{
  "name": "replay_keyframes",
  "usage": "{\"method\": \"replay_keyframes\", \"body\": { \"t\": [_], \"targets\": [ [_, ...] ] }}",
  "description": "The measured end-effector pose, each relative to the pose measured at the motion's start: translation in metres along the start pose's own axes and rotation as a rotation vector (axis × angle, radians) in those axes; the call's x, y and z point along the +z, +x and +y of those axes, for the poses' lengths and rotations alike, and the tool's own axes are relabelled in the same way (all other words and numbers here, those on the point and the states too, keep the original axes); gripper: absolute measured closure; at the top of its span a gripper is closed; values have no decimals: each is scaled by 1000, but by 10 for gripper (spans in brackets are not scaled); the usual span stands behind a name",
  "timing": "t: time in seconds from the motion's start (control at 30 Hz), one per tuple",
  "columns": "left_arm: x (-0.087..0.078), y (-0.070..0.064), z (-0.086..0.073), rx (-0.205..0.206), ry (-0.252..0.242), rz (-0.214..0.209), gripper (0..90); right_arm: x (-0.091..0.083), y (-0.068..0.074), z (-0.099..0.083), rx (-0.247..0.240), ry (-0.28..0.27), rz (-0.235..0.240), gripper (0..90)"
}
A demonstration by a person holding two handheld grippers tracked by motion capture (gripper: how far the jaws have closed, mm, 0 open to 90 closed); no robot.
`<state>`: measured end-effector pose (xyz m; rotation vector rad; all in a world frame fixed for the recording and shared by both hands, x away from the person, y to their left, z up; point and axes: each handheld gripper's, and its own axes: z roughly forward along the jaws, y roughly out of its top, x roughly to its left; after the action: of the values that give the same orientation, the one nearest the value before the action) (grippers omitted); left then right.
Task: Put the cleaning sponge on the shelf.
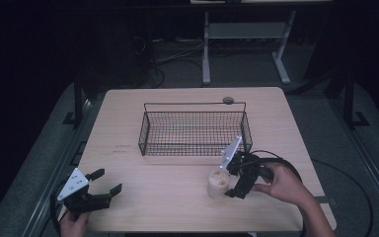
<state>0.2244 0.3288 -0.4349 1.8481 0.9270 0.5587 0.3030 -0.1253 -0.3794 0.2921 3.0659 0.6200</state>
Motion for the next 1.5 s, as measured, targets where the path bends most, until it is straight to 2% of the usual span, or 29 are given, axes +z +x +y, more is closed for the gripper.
{"method": "replay_keyframes", "body": {
  "t": [0.47,0.57,0.63,0.8,0.9,1.17,1.5],
  "targets": [
    [1,-1,0,2,-1,-5,141,10,-4,14,-19,29,0,155],
    [1,-1,0,1,-2,-6,141,14,-5,18,-22,56,-2,160],
    [1,-1,0,1,-2,-6,140,16,-5,20,-30,63,4,208],
    [0,-1,0,0,-2,-6,141,21,-7,26,-34,96,-7,217],
    [0,0,0,-3,-5,-4,141,22,-6,27,-46,93,-2,266],
    [0,0,0,0,-4,-3,141,19,-5,30,-55,98,-4,275],
    [0,0,0,-2,-4,-3,141,6,-6,35,-67,69,5,276]
  ]
}}
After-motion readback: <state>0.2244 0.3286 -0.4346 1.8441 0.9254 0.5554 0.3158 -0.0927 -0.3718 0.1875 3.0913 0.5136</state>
